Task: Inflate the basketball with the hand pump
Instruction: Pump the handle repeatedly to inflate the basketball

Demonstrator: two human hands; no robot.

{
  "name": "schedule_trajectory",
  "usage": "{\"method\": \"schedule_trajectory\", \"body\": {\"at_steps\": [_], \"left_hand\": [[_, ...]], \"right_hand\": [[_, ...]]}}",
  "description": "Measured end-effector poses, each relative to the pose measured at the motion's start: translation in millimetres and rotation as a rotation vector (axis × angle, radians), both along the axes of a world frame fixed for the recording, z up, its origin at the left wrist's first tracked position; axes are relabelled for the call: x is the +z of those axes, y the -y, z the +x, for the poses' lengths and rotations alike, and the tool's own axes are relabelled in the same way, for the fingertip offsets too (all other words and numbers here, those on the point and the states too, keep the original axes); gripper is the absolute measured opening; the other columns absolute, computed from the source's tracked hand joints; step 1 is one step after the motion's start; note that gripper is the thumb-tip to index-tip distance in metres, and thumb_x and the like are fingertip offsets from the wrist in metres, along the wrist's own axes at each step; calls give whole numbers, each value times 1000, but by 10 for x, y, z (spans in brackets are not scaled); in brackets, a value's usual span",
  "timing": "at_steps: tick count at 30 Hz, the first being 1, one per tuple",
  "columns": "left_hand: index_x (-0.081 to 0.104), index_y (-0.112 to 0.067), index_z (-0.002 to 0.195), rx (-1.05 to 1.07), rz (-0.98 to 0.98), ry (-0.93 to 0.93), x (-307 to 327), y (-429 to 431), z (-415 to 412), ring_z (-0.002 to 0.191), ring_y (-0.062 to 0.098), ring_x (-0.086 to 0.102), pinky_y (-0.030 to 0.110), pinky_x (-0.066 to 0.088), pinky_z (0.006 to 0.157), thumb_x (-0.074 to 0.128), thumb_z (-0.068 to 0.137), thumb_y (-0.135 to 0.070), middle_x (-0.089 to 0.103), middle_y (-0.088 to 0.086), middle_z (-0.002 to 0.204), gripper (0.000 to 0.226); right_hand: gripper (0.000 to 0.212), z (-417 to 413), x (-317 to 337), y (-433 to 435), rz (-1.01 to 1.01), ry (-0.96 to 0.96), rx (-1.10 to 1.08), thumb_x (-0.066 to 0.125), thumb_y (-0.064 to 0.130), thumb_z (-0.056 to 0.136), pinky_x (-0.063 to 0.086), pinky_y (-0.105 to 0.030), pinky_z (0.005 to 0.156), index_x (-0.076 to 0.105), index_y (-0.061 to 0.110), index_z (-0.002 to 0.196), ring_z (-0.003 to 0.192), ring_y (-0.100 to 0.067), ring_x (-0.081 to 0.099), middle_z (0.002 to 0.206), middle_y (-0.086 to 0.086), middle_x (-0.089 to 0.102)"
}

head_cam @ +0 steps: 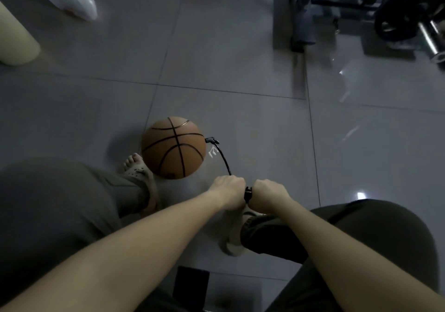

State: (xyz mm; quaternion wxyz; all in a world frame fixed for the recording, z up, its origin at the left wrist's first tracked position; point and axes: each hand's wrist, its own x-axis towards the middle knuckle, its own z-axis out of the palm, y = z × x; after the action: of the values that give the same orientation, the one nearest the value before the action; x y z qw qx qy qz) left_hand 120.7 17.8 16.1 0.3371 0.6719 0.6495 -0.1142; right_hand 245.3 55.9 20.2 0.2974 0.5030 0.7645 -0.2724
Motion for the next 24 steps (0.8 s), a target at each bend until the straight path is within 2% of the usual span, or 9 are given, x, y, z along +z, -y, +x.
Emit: {"method": "schedule_trajectory", "body": {"at_steps": [2, 5, 9, 11, 14, 17, 19, 21, 24], "left_hand": [[59, -14, 99, -18, -43, 4, 29, 141, 12, 96, 33, 66, 34, 42, 70, 60, 93, -27, 68, 12, 105, 14], [59, -14, 96, -73, -115, 4, 195, 264, 0, 83, 29, 62, 35, 44, 67, 60, 95, -25, 67, 10, 99, 10], [49, -16, 68, -126, -66, -7, 800, 64, -108, 62, 24, 56, 29, 42, 55, 64, 91, -22, 54, 2, 66, 27], [54, -15, 68, -106, -35, 8, 1130, -114, -162, 55, 19, 53, 28, 40, 50, 67, 87, -24, 56, 2, 63, 25], [62, -14, 76, -69, -34, 49, 1441, -350, -215, 58, 18, 53, 29, 40, 49, 70, 84, -20, 59, 2, 69, 13], [65, -11, 81, -21, -38, 76, 1347, -474, -229, 58, 19, 53, 30, 40, 50, 70, 85, -19, 59, 2, 70, 10], [64, -11, 80, -4, -34, 68, 1087, -458, -194, 56, 20, 54, 29, 40, 49, 68, 86, -22, 61, 2, 70, 13], [58, -12, 77, -12, -18, 51, 783, -422, -134, 58, 21, 56, 28, 40, 50, 65, 86, -23, 60, 2, 71, 16], [53, -12, 82, -21, -1, 28, 397, -347, -56, 71, 28, 56, 33, 42, 60, 61, 87, -24, 59, 5, 81, 15]], "right_hand": [[29, 0, 11, 145, -39, 53, 7, 55, 39, 92, 49, -35, 80, 62, 15, 108, 98, -27, 64, 108, -5, 65], [31, -8, 149, 275, -117, 56, 37, 56, 35, 93, 50, -36, 87, 62, 14, 115, 103, -28, 63, 112, -7, 64], [19, -78, 776, 102, -119, 22, 38, 64, 29, 88, 45, -29, 56, 65, 11, 81, 59, -21, 56, 66, -1, 56], [17, -93, 1156, -76, -145, -19, -3, 67, 26, 86, 40, -25, 47, 67, 10, 78, 48, -16, 47, 62, -2, 55], [14, -73, 1511, -322, -138, -67, -45, 67, 23, 86, 37, -24, 45, 69, 10, 86, 48, -15, 43, 65, -3, 55], [11, -100, 1361, -427, -117, -73, -60, 68, 20, 86, 38, -23, 43, 67, 10, 81, 47, -14, 44, 63, -3, 55], [11, -124, 1081, -397, -97, -62, -48, 66, 18, 88, 47, -26, 51, 66, 10, 81, 54, -15, 51, 70, -6, 62], [15, -102, 758, -366, -82, -45, -21, 63, 22, 90, 51, -30, 61, 62, 11, 79, 64, -18, 56, 75, -6, 64], [25, -14, 352, -297, -62, -38, -40, 60, 33, 88, 47, -31, 61, 51, 15, 73, 68, -23, 57, 71, -2, 56]]}}
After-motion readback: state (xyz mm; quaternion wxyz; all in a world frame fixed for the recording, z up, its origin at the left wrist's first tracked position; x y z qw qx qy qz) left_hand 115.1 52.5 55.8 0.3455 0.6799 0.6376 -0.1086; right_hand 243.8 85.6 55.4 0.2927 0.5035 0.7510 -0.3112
